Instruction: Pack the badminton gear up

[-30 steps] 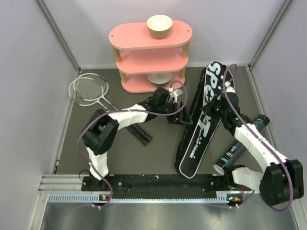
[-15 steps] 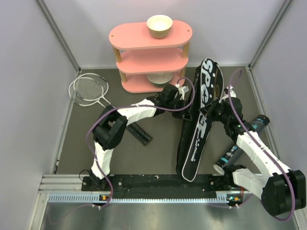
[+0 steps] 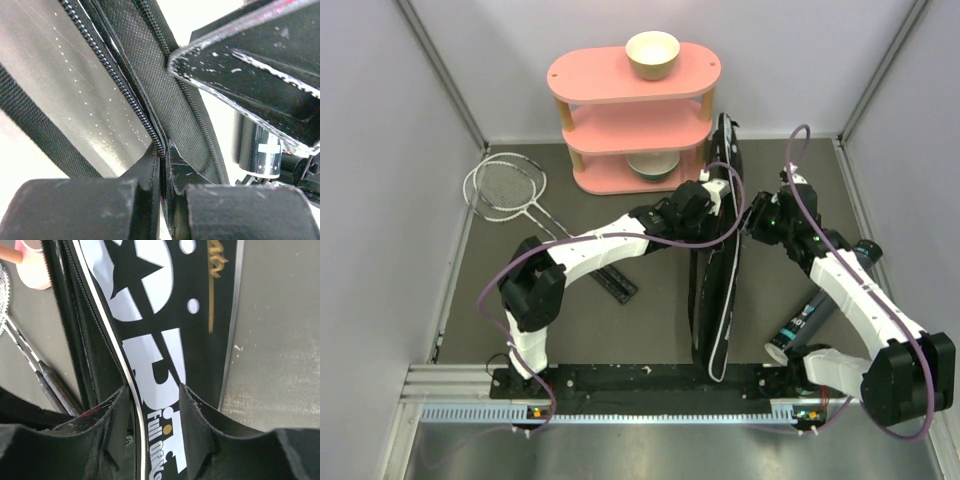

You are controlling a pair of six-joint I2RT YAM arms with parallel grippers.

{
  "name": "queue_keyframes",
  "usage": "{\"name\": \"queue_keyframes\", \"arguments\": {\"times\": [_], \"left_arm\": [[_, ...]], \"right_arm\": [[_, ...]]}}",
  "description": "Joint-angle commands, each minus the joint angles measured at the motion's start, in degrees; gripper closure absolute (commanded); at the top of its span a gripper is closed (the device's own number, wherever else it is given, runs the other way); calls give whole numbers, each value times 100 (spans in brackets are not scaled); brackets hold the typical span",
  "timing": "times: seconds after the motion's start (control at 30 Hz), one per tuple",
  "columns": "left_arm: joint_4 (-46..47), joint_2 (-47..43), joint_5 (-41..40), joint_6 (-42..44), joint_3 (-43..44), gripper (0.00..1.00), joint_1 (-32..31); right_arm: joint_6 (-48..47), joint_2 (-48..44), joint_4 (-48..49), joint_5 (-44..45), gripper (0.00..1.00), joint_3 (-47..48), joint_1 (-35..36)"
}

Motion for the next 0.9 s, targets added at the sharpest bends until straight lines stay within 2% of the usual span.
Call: {"name": "queue_keyframes", "arguments": {"times": [0.0, 0.13, 0.27, 0.37, 0.67, 0.77, 0.8, 0.83, 0.87], "left_arm": [[-7, -429, -267, 248, 339, 100, -31], [-78, -403, -206, 283, 410, 100, -31], [-78, -420, -109, 292, 419, 100, -39], [-86, -438, -57, 309, 427, 100, -39], [-209, -473, -57, 415, 436, 100, -92], [-245, -499, 22, 468, 392, 100, -101], [-262, -534, 75, 485, 383, 100, -83], [-253, -543, 188, 494, 340, 100, -75], [-253, -561, 285, 494, 322, 100, -66]], "right_arm": [[-301, 272, -390, 528, 55, 706, 191], [-442, 456, -443, 528, 50, 1110, 340], [-644, 773, -496, 528, 50, 1349, 428], [-741, 1045, -496, 528, 50, 1498, 489], [-1040, 1678, -487, 1326, 56, 2025, 639], [-1180, 1801, -505, 1556, 76, 2114, 639], [-1181, 1767, -522, 1608, 95, 2053, 631], [-1015, 1688, -522, 1757, 100, 1974, 630], [-935, 1435, -496, 1828, 100, 1860, 639]]}}
